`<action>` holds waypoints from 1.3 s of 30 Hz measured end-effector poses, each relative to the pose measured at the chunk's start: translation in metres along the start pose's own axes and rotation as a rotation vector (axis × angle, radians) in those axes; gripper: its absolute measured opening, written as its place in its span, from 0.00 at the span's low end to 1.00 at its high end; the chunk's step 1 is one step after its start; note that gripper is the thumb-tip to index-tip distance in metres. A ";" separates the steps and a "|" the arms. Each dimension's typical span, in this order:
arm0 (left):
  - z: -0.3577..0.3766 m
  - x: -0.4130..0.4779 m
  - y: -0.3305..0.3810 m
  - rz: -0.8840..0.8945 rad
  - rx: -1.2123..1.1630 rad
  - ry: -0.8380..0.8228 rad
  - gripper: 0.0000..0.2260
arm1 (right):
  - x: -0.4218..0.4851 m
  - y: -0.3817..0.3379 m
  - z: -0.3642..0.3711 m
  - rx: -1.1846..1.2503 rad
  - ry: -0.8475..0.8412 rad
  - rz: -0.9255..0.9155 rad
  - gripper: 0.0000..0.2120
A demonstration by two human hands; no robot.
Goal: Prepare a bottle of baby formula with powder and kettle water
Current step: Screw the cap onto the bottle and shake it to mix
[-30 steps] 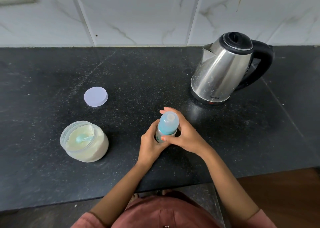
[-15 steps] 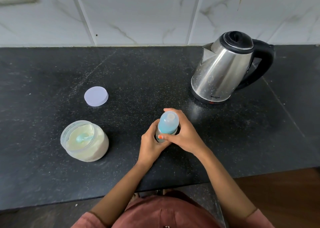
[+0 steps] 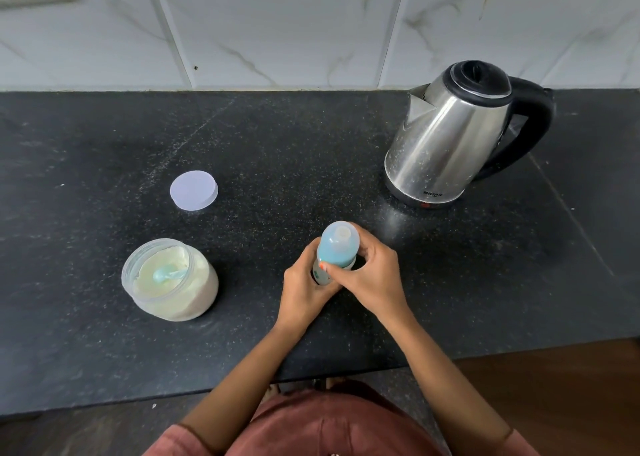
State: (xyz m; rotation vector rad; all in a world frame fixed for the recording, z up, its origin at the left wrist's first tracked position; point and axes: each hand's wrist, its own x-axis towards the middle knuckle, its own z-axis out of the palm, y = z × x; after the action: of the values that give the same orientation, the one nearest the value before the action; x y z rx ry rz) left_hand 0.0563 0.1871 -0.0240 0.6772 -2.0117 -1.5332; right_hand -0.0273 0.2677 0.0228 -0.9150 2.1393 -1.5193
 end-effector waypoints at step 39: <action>0.001 0.000 -0.004 -0.009 0.049 -0.008 0.27 | 0.030 0.003 -0.029 0.078 -0.477 0.000 0.31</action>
State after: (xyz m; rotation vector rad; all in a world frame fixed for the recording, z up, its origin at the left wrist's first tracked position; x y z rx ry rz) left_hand 0.0561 0.1869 -0.0286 0.7019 -2.0601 -1.4985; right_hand -0.0677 0.2684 0.0331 -1.1163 1.7265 -1.2204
